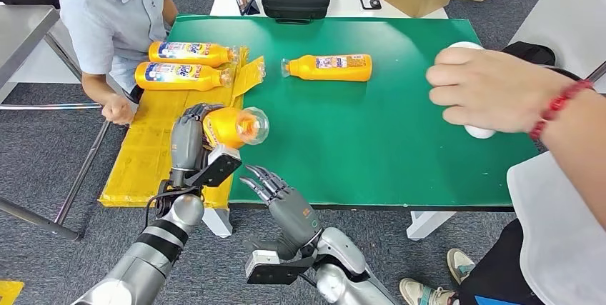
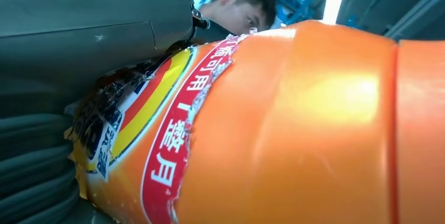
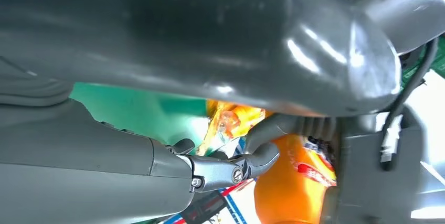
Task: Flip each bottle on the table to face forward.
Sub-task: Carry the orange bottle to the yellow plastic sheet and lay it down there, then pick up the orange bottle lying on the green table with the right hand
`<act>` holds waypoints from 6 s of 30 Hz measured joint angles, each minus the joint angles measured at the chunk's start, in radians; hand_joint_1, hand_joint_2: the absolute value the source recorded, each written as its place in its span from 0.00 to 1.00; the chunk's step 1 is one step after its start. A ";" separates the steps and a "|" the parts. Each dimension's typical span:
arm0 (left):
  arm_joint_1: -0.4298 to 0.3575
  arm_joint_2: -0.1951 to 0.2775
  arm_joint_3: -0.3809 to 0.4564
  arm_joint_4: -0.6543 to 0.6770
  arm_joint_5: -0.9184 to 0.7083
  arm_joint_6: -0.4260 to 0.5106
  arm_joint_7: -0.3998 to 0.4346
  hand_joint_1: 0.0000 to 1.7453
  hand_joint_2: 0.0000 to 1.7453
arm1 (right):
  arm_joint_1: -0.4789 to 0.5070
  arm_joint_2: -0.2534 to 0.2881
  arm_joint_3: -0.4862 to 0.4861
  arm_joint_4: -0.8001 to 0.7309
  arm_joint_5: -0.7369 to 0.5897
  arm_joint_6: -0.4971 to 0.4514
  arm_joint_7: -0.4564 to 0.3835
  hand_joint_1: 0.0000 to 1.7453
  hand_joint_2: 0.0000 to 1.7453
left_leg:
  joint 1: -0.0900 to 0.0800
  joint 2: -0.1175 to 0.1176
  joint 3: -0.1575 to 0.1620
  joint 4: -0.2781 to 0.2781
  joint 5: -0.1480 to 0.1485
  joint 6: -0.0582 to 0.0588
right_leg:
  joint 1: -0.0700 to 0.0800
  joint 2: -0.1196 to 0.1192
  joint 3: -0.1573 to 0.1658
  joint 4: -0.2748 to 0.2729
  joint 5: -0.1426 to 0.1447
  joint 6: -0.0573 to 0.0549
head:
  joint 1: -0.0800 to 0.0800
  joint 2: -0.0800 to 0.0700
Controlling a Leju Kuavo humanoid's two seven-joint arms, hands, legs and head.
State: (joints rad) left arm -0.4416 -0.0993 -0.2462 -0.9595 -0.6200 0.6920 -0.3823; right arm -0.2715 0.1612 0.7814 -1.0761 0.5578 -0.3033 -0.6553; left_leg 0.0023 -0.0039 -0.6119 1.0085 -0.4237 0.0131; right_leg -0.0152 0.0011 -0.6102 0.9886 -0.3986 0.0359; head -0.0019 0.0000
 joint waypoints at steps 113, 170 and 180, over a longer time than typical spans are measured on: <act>0.451 -0.012 0.172 -0.595 0.666 -0.617 -0.082 0.00 1.00 | -0.079 -0.206 -0.369 0.192 0.375 -0.197 0.345 0.00 1.00 | -0.001 -0.001 -0.001 0.000 0.001 0.002 | -0.002 -0.002 -0.001 -0.001 0.001 0.001 | 0.000 0.000; 0.258 -0.034 0.024 -0.383 0.723 -0.619 -0.097 0.00 1.00 | -0.356 -0.100 -0.456 0.693 0.384 -0.077 0.256 0.00 1.00 | -0.001 0.000 -0.001 0.000 0.002 0.003 | -0.002 -0.002 -0.001 -0.001 0.001 0.002 | 0.000 0.000; 0.255 -0.035 0.023 -0.377 0.728 -0.626 -0.097 0.00 1.00 | -0.394 -0.097 -0.426 0.710 0.471 -0.005 0.425 0.76 1.00 | -0.001 0.000 0.002 0.000 0.002 0.003 | -0.002 -0.002 0.002 -0.001 0.001 0.002 | 0.000 0.000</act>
State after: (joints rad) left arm -0.1871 -0.1343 -0.2235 -1.3363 0.1078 0.0655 -0.4788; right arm -0.6659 0.0646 0.3553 -0.3656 1.0284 -0.3078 -0.2301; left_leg 0.0013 -0.0037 -0.6095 1.0089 -0.4215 0.0163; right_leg -0.0169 -0.0007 -0.6079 0.9879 -0.3972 0.0375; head -0.0022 0.0000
